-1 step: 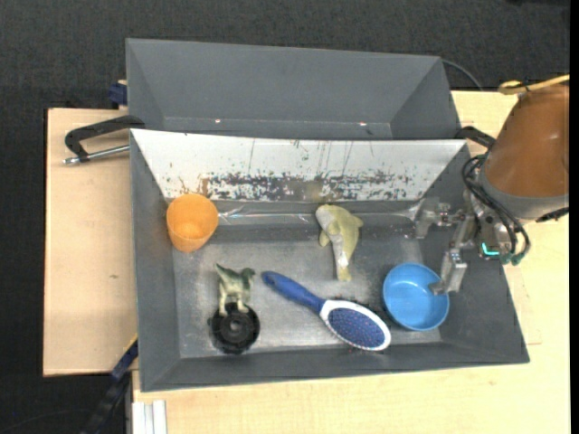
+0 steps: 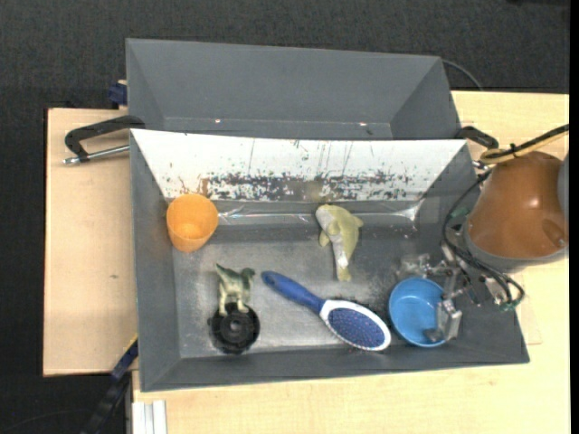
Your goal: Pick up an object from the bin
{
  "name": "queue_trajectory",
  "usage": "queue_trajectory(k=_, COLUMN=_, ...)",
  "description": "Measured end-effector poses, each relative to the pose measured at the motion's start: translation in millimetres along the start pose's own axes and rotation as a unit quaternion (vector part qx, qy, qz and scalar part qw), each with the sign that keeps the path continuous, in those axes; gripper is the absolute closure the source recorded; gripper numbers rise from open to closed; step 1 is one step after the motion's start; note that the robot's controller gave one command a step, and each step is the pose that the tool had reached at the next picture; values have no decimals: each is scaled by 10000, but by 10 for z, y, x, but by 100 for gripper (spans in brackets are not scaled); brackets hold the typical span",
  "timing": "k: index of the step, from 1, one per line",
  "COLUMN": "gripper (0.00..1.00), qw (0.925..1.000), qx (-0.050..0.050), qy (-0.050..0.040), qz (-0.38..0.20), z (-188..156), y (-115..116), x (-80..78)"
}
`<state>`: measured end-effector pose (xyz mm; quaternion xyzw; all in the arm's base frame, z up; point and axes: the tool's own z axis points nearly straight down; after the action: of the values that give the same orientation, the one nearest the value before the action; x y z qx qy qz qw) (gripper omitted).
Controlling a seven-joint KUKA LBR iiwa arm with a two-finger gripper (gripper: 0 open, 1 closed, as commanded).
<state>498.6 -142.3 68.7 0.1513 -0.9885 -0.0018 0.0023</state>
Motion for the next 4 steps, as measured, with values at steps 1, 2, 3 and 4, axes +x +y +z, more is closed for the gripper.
queue_trajectory(k=1, gripper=0, qw=9743, qx=34, qy=-47, qz=-2253, z=-326, y=364, x=-68)
queue_trajectory(k=2, gripper=0, qw=8516, qx=44, qy=-37, qz=-5242, z=-558, y=601, x=-145)
queue_trajectory(k=3, gripper=0, qw=8510, qx=79, qy=-55, qz=-5250, z=-29, y=1122, x=-398)
queue_trajectory(k=4, gripper=0, qw=7737, qx=-16, qy=-117, qz=-6334, z=-31, y=120, x=-229)
